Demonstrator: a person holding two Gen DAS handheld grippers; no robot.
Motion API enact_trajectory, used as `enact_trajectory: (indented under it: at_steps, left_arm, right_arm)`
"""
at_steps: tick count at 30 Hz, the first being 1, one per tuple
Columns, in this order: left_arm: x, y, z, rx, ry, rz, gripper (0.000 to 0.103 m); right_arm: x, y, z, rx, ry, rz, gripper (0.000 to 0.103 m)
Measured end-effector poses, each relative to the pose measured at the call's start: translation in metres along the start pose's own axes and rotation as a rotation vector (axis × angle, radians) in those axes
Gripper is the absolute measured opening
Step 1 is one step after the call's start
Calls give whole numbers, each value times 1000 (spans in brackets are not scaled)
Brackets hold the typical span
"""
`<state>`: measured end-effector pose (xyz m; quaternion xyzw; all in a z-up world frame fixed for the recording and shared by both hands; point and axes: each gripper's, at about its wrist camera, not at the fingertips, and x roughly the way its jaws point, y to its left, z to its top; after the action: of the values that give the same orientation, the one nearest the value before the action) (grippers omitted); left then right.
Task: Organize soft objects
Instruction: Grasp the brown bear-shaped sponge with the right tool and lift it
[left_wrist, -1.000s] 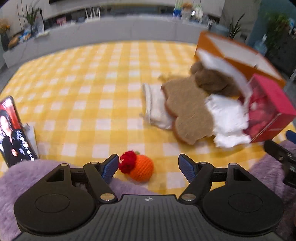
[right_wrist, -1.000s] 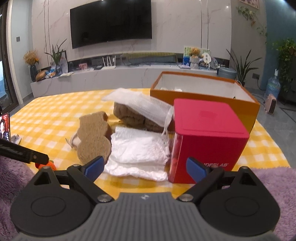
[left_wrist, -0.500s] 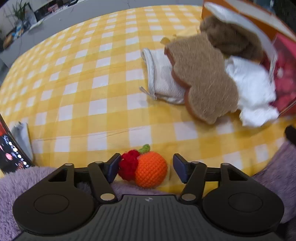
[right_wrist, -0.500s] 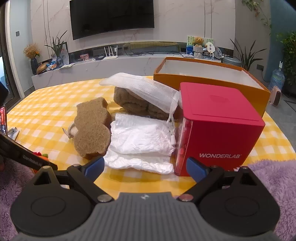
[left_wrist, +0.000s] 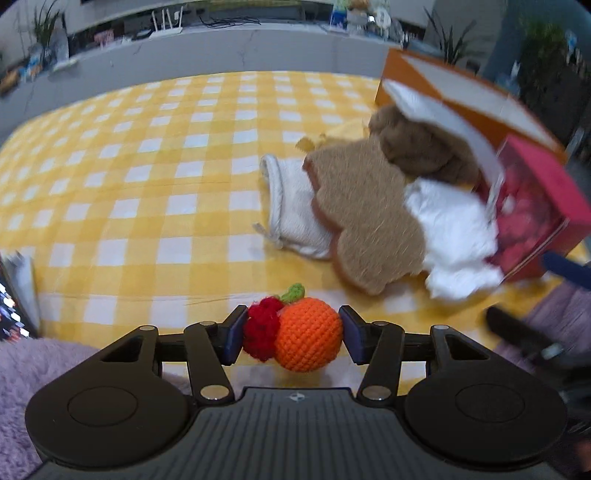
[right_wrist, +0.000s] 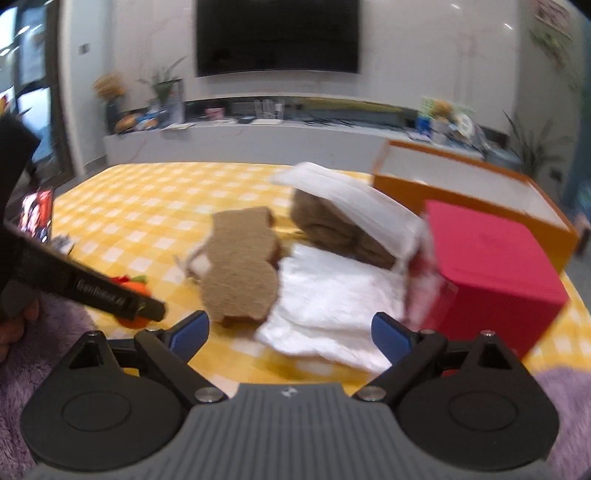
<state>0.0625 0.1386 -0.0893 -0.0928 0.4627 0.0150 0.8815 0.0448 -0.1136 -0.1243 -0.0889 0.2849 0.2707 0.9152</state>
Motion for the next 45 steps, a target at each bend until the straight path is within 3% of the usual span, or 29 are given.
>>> enact_trajectory:
  at_steps: [3, 11, 20, 24, 31, 38, 41, 45]
  left_arm:
    - [-1, 4, 4, -31, -5, -3, 61]
    - [-9, 11, 12, -131, -126, 2, 61]
    - [2, 9, 14, -111, -95, -15, 61]
    - [5, 8, 14, -104, -80, -20, 61]
    - [7, 8, 15, -100, -80, -22, 61]
    - [-3, 9, 10, -120, -128, -3, 61]
    - [-7, 6, 9, -108, -145, 6, 61]
    - [-10, 3, 5, -94, -142, 19, 61]
  right_arm:
    - [14, 9, 5, -35, 1, 27, 88]
    - [59, 33, 8, -185, 30, 25, 85]
    - [97, 49, 16, -244, 44, 6, 84]
    - [105, 49, 14, -247, 48, 13, 79]
    - [98, 56, 11, -308, 14, 8, 75]
    - [59, 52, 14, -307, -43, 35, 75]
    - [41, 44, 14, -248, -50, 102, 75]
    - [31, 27, 10, -103, 39, 173, 75]
